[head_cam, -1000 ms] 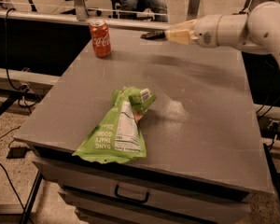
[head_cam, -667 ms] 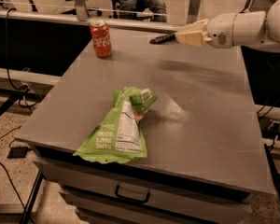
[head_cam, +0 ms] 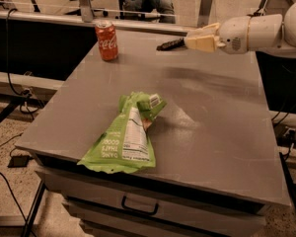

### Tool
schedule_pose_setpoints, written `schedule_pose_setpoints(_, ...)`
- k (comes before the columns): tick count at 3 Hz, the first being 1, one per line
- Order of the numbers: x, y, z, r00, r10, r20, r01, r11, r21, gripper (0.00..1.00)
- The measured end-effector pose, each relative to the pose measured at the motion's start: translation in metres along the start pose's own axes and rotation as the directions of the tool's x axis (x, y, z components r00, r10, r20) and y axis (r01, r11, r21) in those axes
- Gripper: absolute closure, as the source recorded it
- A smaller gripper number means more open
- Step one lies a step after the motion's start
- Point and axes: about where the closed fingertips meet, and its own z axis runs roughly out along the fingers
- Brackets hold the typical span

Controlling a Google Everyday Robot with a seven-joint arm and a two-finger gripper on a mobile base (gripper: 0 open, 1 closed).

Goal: Move rxbar chocolate near green rice chip bag

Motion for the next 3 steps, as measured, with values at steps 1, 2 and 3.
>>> schedule_pose_setpoints(1,-0.001,0.023,-0.014,0.999,-0.004,0.035,0.006,0.9986,-0.052,1.0)
schedule_pose_setpoints(2,-0.01,0.076,-0.042,0.996,-0.039,0.077,0.048,0.9919,-0.118,1.0)
schedule_pose_setpoints(3,-0.005,0.114,-0.057,0.995,-0.046,0.087,0.06,0.9843,-0.166,1.0)
